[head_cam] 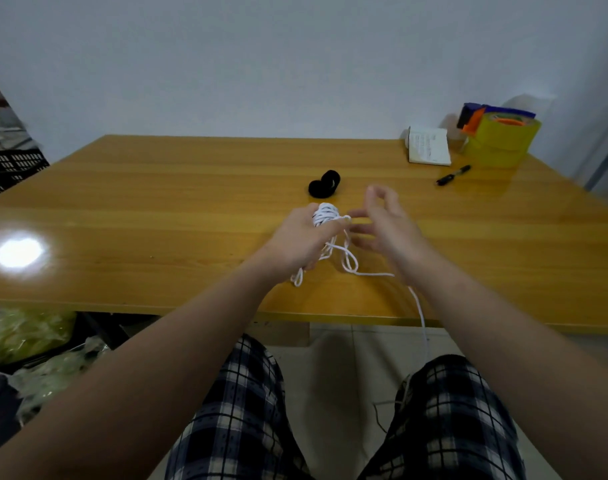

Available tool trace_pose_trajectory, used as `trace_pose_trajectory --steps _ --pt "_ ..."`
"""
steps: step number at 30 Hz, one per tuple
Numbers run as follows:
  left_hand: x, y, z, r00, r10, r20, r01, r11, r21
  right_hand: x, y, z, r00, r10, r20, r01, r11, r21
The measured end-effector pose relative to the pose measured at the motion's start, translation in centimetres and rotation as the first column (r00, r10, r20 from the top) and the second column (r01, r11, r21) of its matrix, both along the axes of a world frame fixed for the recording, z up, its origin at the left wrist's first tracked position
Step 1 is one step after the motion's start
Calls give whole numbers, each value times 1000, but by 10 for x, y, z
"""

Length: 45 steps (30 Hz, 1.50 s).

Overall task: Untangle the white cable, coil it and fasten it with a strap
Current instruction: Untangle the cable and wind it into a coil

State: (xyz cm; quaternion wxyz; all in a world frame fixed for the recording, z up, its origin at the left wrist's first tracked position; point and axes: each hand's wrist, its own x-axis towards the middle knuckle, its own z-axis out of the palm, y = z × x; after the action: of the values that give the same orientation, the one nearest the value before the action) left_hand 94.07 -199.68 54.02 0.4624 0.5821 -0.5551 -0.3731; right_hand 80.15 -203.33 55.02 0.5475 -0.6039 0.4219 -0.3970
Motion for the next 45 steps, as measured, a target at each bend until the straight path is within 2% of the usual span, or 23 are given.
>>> trace_pose_trajectory --steps 2,3,6,7,9,11,13,15,17,19,21,24,26,28,31,33,36,38,40,43,45 --pt "0 -1 -1 996 53 -74 -53 999 3 3 9 -6 979 131 -159 -132 991 10" --pt "1 -2 -1 991 79 -108 -79 997 7 3 14 -9 966 180 -187 -181 983 13" --pt "6 -2 -3 978 77 -192 -81 997 -12 5 16 -22 955 287 -77 -282 957 71" --pt "6 -2 -4 976 60 -211 -66 998 -19 6 16 -25 957 282 -62 -277 958 77" --pt "7 -2 -5 976 40 -215 -45 999 -18 7 11 -25 971 187 -145 -184 982 33" --pt "8 -2 -5 982 23 -187 -25 1000 -7 2 -1 -22 942 55 -332 -109 983 -146" --pt "10 -1 -4 988 -8 -155 9 1000 9 -13 -14 -15 871 -38 -489 -153 926 -346" --pt "11 1 -1 994 -65 -84 68 997 30 -30 -22 -5 851 54 -523 -264 904 -336" --pt "7 0 2 982 -147 118 139 988 74 -41 -29 0 817 136 -561 -363 877 -315" --pt "0 -1 5 925 -230 303 198 971 132 -44 -36 1 779 27 -627 -345 853 -392" --pt "-5 -4 5 894 -277 353 229 958 171 -42 -42 -1 739 -157 -655 -287 807 -516" --pt "-7 -7 8 888 -289 356 234 953 190 -36 -43 -1 708 -368 -603 -229 687 -689" --pt "-8 -8 9 884 -290 367 234 953 190 -34 -41 1 705 -438 -558 -208 624 -753" --pt "-5 -7 13 925 -287 247 247 952 180 -32 -39 4 680 -474 -559 -216 599 -771" --pt "2 -2 25 955 -298 -9 297 947 122 -29 -40 2 651 -476 -592 -193 650 -735" --pt "1 0 30 965 -260 -45 263 963 66 -26 -39 4 704 -392 -592 -167 720 -674" --pt "3 -2 29 994 -68 -82 68 998 -10 -23 -37 7 833 -211 -512 -220 722 -656" --pt "9 -3 28 992 35 -122 -41 998 -44 -23 -36 7 864 -144 -483 -258 698 -668" --pt "16 -4 31 971 128 -203 -142 988 -56 -20 -35 6 876 -166 -452 -235 672 -702" --pt "26 -8 36 922 236 -307 -267 962 -61 -19 -32 7 922 -233 -309 -65 694 -717" --pt "33 -10 40 882 298 -365 -340 939 -56 -24 -33 7 966 -252 -52 174 788 -591"
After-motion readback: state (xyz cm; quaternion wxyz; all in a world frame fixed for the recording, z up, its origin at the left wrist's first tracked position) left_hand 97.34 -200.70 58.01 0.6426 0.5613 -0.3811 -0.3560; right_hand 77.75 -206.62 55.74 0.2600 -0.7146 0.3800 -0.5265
